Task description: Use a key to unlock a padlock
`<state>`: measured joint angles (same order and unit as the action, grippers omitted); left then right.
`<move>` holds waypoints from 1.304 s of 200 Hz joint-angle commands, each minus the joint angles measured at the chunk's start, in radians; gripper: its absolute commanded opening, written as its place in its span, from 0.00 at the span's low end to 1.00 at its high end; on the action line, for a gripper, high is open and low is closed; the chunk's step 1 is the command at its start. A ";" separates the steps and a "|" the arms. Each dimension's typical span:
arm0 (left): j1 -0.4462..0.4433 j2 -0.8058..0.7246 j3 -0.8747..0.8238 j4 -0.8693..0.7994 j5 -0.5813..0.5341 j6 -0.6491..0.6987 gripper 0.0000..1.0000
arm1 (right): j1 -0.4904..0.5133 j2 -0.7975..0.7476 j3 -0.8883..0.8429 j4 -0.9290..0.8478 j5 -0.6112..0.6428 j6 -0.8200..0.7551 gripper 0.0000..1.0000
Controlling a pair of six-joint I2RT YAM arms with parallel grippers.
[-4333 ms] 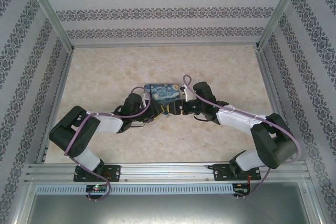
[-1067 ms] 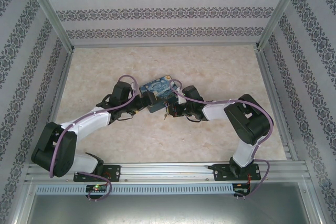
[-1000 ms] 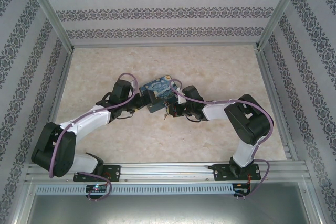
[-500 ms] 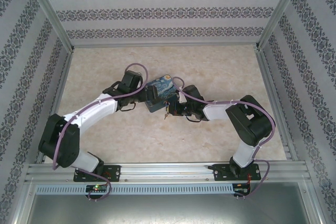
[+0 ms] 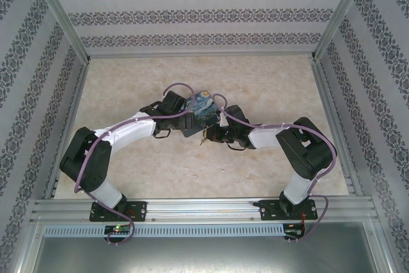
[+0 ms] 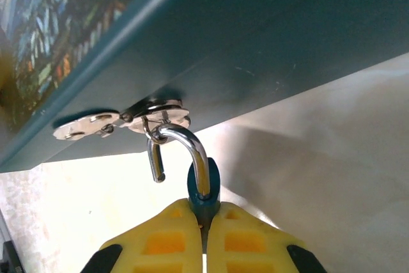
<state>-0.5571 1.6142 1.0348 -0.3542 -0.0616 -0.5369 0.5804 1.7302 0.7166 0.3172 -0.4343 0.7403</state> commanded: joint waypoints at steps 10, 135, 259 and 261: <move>-0.029 0.036 0.009 -0.058 -0.076 0.032 1.00 | 0.013 -0.023 -0.024 0.021 0.024 0.077 0.00; -0.058 0.077 -0.041 -0.039 -0.080 0.012 1.00 | 0.019 -0.003 -0.047 0.115 0.087 0.310 0.00; -0.063 0.093 -0.089 -0.014 -0.064 0.009 1.00 | -0.015 0.035 -0.021 0.194 0.109 0.402 0.00; -0.063 0.092 -0.090 -0.013 -0.064 0.009 1.00 | -0.016 0.035 -0.020 0.193 0.108 0.402 0.00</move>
<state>-0.6033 1.6421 1.0092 -0.2424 -0.1284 -0.5426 0.5838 1.7493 0.6785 0.4637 -0.3450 1.1275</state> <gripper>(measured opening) 0.996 0.076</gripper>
